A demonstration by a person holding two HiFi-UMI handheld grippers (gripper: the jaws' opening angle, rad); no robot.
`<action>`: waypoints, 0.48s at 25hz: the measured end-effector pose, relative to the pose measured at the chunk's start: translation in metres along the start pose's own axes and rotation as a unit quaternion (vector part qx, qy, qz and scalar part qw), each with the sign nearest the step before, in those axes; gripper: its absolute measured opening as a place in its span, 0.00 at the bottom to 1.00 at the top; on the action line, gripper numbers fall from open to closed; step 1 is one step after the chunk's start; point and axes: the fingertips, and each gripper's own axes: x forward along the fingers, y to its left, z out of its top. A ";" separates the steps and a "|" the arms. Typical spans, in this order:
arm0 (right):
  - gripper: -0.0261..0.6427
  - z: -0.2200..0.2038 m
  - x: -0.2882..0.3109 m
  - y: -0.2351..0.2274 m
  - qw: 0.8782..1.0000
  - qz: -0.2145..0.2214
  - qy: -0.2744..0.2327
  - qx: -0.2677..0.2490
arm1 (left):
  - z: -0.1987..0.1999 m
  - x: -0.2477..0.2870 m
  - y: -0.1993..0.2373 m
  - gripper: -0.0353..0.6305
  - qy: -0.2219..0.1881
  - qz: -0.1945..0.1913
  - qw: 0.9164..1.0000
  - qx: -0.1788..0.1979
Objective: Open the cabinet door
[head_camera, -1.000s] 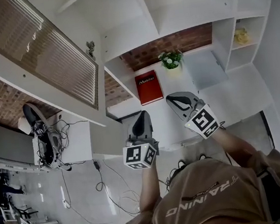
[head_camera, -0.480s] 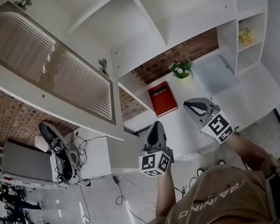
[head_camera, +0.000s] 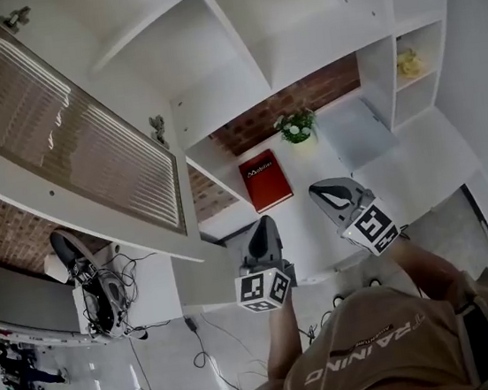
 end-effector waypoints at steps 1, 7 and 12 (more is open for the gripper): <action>0.06 -0.002 0.001 -0.001 1.000 -0.001 0.003 -0.001 | -0.001 0.003 0.000 0.07 0.000 -0.003 1.000 -0.002; 0.06 -0.018 0.018 -0.007 1.000 -0.004 0.015 0.001 | -0.013 0.009 0.010 0.07 0.012 -0.007 1.000 -0.005; 0.06 -0.021 0.028 -0.019 1.000 -0.004 0.021 -0.012 | -0.016 0.030 0.013 0.07 0.010 -0.012 1.000 -0.009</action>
